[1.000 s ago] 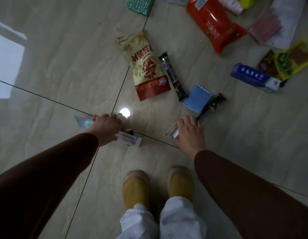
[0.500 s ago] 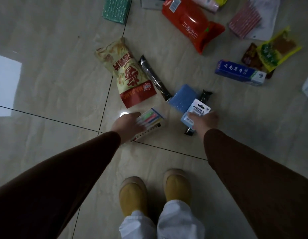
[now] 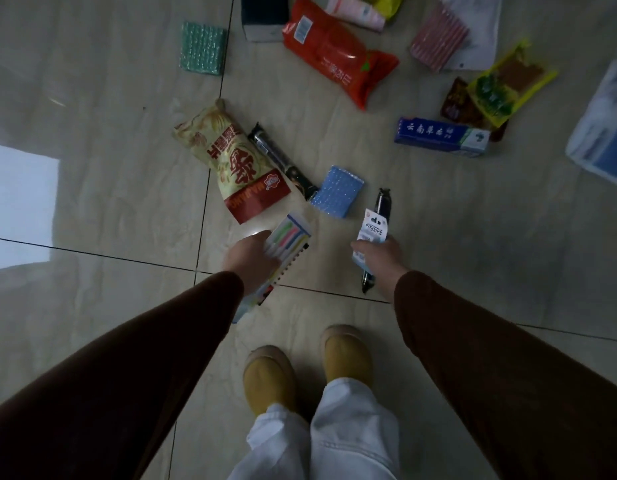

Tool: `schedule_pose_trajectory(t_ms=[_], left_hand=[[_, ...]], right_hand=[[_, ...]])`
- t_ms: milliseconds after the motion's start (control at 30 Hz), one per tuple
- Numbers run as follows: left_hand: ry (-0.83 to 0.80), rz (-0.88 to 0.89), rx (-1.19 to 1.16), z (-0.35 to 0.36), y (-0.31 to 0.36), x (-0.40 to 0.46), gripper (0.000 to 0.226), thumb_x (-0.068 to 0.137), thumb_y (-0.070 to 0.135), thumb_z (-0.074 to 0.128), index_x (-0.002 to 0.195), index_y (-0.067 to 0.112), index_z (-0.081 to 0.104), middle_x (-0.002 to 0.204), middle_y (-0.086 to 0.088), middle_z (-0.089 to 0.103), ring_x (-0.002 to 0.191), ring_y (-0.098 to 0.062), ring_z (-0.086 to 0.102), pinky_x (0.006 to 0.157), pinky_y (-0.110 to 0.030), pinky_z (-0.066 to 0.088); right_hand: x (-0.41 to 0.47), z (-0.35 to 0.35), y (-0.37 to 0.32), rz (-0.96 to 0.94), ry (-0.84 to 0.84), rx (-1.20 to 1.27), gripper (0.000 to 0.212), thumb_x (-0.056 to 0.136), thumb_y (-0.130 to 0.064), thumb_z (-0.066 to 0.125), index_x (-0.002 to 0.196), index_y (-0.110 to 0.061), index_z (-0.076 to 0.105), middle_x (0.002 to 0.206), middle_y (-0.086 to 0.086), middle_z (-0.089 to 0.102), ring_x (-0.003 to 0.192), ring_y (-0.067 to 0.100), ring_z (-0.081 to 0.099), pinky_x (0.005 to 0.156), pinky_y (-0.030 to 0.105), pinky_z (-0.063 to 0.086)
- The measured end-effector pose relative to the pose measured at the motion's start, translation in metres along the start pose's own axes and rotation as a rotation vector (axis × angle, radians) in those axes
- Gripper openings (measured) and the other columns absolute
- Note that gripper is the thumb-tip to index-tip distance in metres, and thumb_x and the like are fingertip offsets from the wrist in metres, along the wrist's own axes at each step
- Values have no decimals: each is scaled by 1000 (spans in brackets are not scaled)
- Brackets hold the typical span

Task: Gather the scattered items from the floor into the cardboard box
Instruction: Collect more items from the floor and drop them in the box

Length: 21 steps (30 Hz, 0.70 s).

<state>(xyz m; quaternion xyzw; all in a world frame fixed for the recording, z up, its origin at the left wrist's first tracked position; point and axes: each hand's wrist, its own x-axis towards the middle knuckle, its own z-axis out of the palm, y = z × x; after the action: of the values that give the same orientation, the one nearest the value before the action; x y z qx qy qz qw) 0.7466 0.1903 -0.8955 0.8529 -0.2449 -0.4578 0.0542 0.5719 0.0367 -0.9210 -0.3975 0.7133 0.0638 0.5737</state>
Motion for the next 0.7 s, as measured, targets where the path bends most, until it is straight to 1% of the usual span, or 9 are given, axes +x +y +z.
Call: schedule_pose_trajectory(t_ms=[133,233,333,367,433,500,567,633,700], left_hand=[[48,27,55,-28,46,-57,17,94,33,60,107,22,59,89,1,64,78,-16,60,62,-28,42],[74,67,60,-51,90,-104,23,94,34,60,111,19,60,95,-3,68,79,-18,60,65,-30,44],[91,112,22,-72,137,-150,32,95,31,61,123,15,58,99,4,63,83,-15,56,71,-29,42],[90,130,20,-78,153,-165,35,95,31,61,125,14,57,97,5,59,84,-15,57,72,-30,43],[88,205,38,-87,188,-192,30,97,34,58,120,15,56,91,4,61,86,-20,64,70,-32,48],[29,236,111,-91,218,-212,28,99,29,54,122,15,52,98,-5,65,91,-23,66,69,-30,48],[12,266,165,-90,252,-232,29,97,25,56,124,14,53,106,-10,67,93,-26,65,74,-35,51],[6,312,130,-85,289,-247,26,96,31,57,117,16,57,96,-7,67,88,-26,65,75,-38,53],[8,334,133,-73,327,-258,23,95,28,59,114,15,58,93,-5,66,86,-25,65,71,-37,51]], right_hand=[[-69,-52,-9,-15,-41,56,38,87,-6,73,124,-7,65,113,10,71,92,22,69,73,28,56],[-120,-104,-20,-59,-40,95,43,87,-6,73,128,-9,60,116,8,67,94,18,65,83,32,55],[-166,-155,-29,-85,-28,151,48,88,-5,72,133,-10,56,123,8,66,100,19,64,89,35,56],[-182,-171,-32,-91,-25,167,50,88,-5,71,135,-10,54,125,7,64,104,20,63,88,34,55],[-210,-207,-36,-118,5,178,50,88,-3,70,134,-8,51,123,7,62,104,21,63,73,26,50],[-227,-234,-37,-136,52,201,46,88,2,68,126,-7,44,118,7,57,96,18,60,64,22,43],[-245,-271,-35,-136,95,254,48,90,2,67,128,-6,40,117,5,53,96,19,56,64,20,41],[-253,-305,-31,-159,132,258,46,91,-4,69,131,-9,46,113,2,56,102,22,58,66,20,44],[-253,-342,-27,-183,174,262,35,91,-5,69,119,-15,51,106,-1,57,103,24,59,69,21,46]])
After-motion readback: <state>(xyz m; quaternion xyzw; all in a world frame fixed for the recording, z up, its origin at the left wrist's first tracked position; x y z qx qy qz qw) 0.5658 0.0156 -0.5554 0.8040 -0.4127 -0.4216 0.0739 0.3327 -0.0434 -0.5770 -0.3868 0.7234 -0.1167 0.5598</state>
